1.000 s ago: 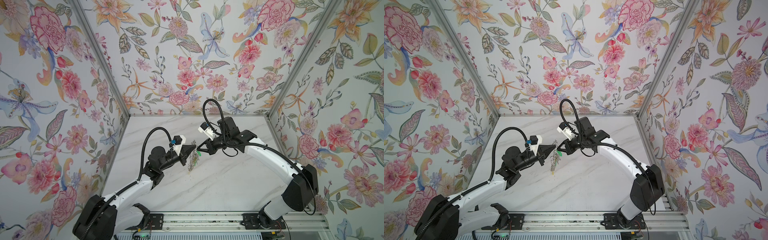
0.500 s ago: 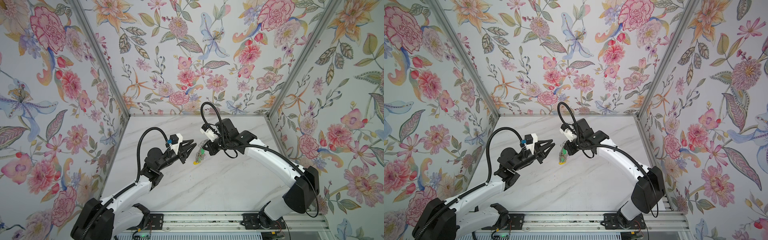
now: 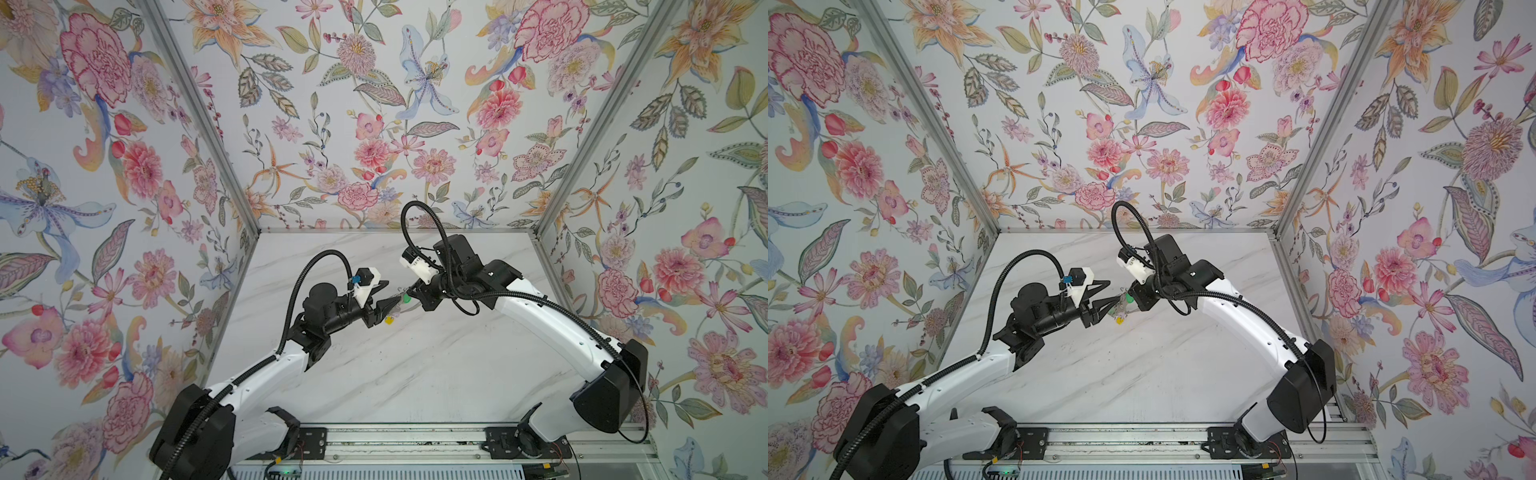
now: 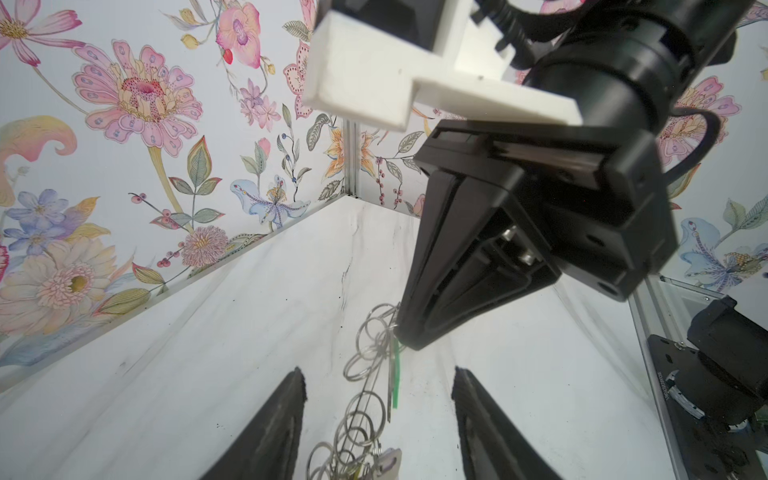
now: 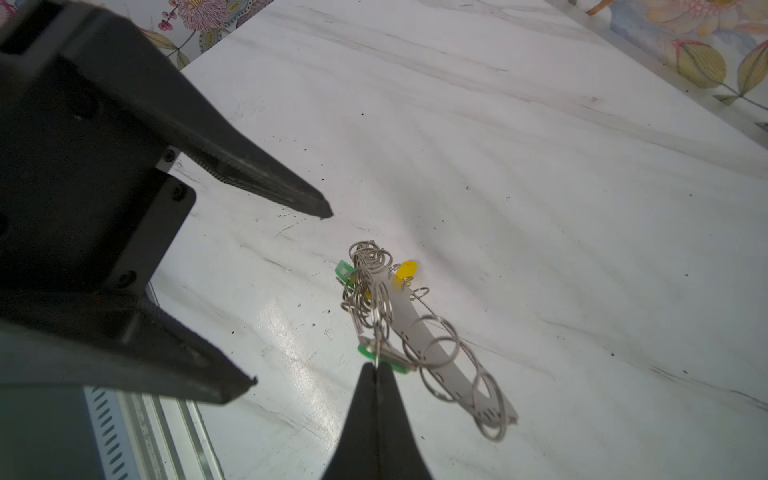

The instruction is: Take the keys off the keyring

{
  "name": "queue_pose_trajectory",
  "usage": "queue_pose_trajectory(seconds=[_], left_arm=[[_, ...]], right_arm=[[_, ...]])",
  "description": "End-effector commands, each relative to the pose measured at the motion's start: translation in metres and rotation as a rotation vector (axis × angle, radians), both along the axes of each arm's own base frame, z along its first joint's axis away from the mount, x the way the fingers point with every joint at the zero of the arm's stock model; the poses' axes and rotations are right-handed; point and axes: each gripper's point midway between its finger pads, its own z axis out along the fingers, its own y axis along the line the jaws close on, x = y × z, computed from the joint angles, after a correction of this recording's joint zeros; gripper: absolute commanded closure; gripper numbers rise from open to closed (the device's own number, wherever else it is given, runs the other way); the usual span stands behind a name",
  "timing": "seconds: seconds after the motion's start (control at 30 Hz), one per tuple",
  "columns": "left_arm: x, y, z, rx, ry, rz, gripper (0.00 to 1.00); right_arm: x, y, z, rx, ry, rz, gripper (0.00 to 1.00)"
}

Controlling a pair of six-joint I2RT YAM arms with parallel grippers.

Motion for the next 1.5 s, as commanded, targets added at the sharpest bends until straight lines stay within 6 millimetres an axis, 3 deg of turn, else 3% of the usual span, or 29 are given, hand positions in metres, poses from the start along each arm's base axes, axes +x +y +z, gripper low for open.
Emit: queue_pose_trajectory(seconds=[0.0, 0.2, 0.33, 0.97, 1.47], left_arm=[[-0.002, -0.007, 0.002, 0.050, -0.027, -0.042, 0.37], [-0.008, -0.010, 0.004, 0.060, -0.039, -0.074, 0.42], [-0.012, -0.014, -0.006, 0.081, -0.018, -0.093, 0.59], [-0.014, -0.016, -0.012, 0.098, -0.008, -0.102, 1.00], [-0.017, -0.006, -0.005, 0.075, -0.040, -0.056, 1.00]], right_arm=[[-0.018, 0.003, 0.024, 0.016, -0.049, 0.106, 1.00], [-0.019, 0.002, 0.026, 0.008, -0.060, 0.105, 1.00], [-0.018, 0.002, 0.027, 0.011, -0.062, 0.107, 1.00], [-0.020, -0.001, 0.037, 0.067, -0.071, 0.092, 1.00], [-0.006, -0.010, 0.037, 0.106, -0.049, 0.019, 1.00]])
